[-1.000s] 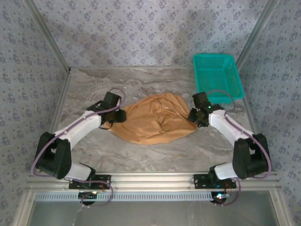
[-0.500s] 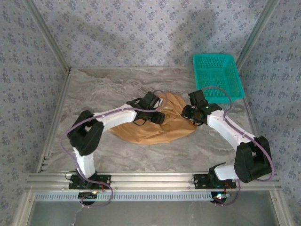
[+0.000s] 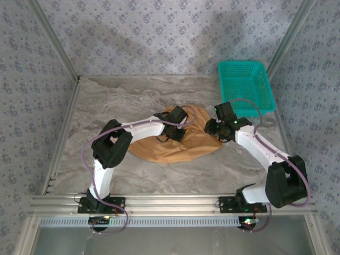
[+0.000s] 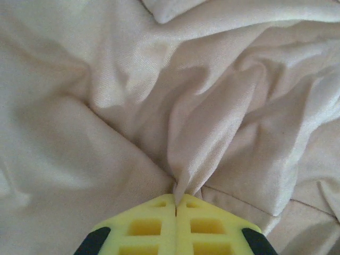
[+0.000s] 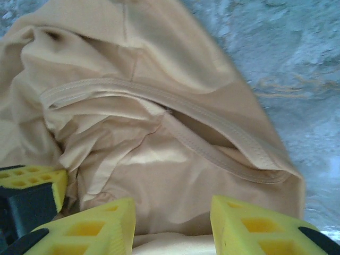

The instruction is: Fold the inside-out t-shirt

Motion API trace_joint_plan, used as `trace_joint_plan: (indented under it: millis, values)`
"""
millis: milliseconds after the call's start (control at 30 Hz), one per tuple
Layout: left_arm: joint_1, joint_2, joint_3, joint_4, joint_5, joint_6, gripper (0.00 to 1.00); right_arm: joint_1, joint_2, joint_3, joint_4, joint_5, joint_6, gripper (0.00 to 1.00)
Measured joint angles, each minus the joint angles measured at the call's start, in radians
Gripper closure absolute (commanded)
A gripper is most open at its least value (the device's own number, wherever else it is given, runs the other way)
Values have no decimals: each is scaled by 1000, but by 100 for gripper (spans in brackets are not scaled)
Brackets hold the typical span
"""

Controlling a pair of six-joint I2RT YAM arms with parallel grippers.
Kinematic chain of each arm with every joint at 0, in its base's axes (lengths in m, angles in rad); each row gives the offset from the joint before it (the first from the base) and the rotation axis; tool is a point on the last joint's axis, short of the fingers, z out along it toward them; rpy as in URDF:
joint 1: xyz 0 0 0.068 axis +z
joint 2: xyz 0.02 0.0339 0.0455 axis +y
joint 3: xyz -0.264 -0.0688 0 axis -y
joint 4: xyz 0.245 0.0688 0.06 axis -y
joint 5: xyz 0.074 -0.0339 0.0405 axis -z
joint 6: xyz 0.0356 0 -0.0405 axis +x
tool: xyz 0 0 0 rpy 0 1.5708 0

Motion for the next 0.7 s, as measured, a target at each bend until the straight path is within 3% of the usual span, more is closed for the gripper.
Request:
trace_joint_plan:
  millis: [267, 600, 633, 700]
  values:
    - [0, -50, 16, -48, -14, -5, 100, 105, 172, 20, 74, -64, 19, 59]
    - [1, -361, -35, -12, -13, -54, 100, 167, 340, 149, 194, -165, 124, 50]
    - [1, -371, -47, -7, -11, -60, 100, 174, 354, 162, 211, -171, 137, 56]
    - [4, -374, -70, 0, -7, -70, 100, 183, 383, 180, 233, -173, 155, 82]
